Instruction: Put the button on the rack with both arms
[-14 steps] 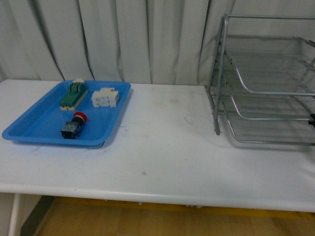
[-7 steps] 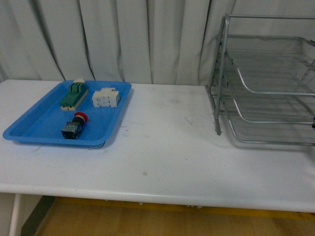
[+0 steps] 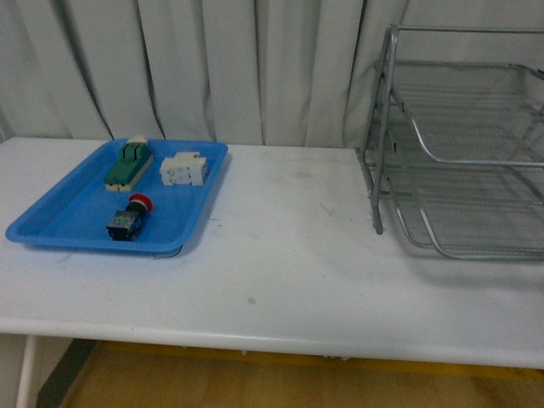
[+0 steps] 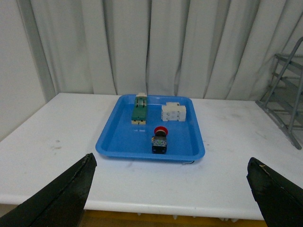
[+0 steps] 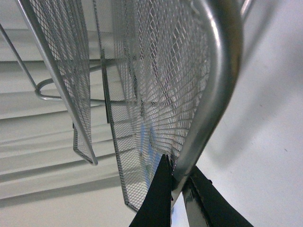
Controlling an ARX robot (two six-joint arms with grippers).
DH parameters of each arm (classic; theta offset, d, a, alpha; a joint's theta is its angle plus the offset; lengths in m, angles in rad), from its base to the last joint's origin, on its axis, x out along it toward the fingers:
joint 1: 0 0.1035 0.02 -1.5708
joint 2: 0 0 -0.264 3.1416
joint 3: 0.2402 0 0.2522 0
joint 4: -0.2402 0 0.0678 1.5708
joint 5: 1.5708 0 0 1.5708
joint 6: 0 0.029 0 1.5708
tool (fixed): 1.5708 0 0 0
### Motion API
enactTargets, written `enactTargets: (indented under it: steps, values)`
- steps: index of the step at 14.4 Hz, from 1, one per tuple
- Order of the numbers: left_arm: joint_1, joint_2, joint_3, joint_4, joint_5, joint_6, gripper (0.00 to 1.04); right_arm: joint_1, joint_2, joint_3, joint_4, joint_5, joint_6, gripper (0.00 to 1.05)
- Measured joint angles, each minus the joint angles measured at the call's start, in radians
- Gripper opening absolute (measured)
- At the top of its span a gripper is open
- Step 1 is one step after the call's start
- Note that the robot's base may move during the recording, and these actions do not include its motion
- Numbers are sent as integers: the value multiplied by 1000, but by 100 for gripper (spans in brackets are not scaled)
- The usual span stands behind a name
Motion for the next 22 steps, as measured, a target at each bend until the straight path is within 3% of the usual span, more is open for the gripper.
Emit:
enactTargets:
  steps: [3, 7, 8, 11, 15, 19, 21, 22]
  values:
    - [0, 0, 0, 0, 0, 0, 98, -58, -40, -105, 2, -48, -5, 5]
    - [0, 0, 0, 0, 0, 0, 98, -66, -48, -107, -2, -59, -5, 6]
    - [0, 0, 0, 0, 0, 0, 98, -67, -51, -107, -6, -58, -5, 14]
    - [0, 0, 0, 0, 0, 0, 98, -117, -62, -109, -19, -26, 6, 50]
    - [0, 0, 0, 0, 0, 0, 98, -119, -135, -123, -16, -45, 54, 98]
    - [0, 0, 0, 0, 0, 0, 98, -178, -257, -234, -18, -111, 130, 98]
    - [0, 0, 0, 0, 0, 0, 98, -272, -447, -327, -23, -204, 294, 98]
    - [0, 0, 0, 0, -2, 0, 98, -264, -622, -359, -247, -77, 161, 89]
